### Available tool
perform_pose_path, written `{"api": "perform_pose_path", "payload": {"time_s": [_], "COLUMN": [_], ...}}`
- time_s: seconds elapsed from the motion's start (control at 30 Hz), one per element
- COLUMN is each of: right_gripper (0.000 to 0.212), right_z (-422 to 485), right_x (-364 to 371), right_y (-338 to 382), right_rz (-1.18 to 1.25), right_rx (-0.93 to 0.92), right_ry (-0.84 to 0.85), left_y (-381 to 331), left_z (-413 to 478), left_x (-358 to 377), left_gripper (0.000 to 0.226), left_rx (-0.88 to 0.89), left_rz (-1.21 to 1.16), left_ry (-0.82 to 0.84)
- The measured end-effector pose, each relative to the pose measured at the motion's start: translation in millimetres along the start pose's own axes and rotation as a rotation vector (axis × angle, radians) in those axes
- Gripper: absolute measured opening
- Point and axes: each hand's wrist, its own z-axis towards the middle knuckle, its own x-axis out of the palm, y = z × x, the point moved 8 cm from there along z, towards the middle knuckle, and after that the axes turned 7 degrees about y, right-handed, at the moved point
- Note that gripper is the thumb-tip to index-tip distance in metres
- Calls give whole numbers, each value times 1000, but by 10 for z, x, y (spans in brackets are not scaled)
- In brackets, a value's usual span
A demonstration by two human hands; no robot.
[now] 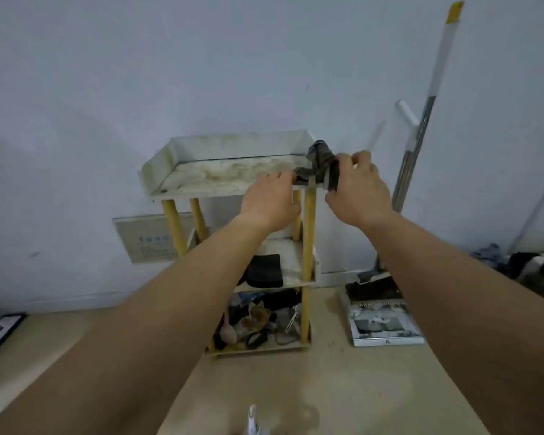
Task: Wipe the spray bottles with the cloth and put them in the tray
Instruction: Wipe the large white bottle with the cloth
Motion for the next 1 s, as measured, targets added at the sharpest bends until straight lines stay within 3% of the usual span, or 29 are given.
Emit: {"api": "perform_pose_path", "payload": {"time_s": [0.1,0.2,0.33,0.5,0.67,0.77,0.9,0.97,1.0], "right_gripper": [68,48,21,19,65,62,26,6,12], "right_z": [249,407,364,-48,-824,-1253,-2031,-2417,-2581], "right_x": [147,312,200,0,-225,-18,572,820,915], "right_y": [-143,-181,-217,-112,111,415,931,1160,1260], "right_rz": [74,174,333,491,449,400,739,782,804], "right_rx": [72,73,145,140,17,-93,-127,-148,-140], "right_ry": [28,88,0,-92,-187,52,510,593,622], "left_y": [-101,-158,-213,-138,21,137,306,427,495], "left_z": [355,625,662,177,-787,-1356,-2084,-2457,-2631], "left_x": [139,341,235,-152,-604,-581,-294,-160,-111], "left_gripper": [64,61,26,16,20,26,26,27,28], "left_rx": [-11,-47,-33,28,111,69,-45,-101,-115], "left_rz": [58,95,245,-180,-270,-273,-382,-430,-450], "left_ry": [-13,98,-39,-165,-182,-42,143,177,172]}}
